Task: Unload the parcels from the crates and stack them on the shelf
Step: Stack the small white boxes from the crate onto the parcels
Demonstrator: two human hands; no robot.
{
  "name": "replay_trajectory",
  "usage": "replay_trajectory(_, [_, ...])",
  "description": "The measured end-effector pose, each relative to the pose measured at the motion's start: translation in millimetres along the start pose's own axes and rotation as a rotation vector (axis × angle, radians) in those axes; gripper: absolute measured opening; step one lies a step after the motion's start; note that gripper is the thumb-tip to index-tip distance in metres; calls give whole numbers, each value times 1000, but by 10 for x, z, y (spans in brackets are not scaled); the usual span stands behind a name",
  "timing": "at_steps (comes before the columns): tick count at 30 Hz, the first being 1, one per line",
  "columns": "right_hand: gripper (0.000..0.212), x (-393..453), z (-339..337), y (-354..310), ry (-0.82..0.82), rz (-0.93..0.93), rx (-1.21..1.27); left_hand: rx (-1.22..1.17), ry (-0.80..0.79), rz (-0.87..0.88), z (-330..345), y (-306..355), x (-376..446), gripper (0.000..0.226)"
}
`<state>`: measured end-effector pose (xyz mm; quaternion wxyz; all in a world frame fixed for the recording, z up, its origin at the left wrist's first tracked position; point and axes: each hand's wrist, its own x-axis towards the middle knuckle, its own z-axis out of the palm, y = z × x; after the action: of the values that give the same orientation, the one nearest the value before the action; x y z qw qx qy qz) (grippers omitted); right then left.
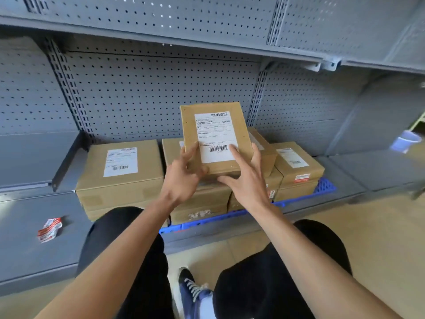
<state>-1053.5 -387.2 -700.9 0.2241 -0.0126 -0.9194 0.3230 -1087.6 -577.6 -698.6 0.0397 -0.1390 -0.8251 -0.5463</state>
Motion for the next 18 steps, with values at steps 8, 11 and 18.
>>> replay_trajectory(8, [91,12,-332,487,127,-26,-330,-119,-131,52,588,171,284,79])
replay_trajectory(11, [89,-9,-483,710,123,-12,-420,-110,-199,83,879,303,337,74])
replay_trajectory(18, [85,-47,-941,1287,130,90,-487,-126,-306,119,1652,620,503,72])
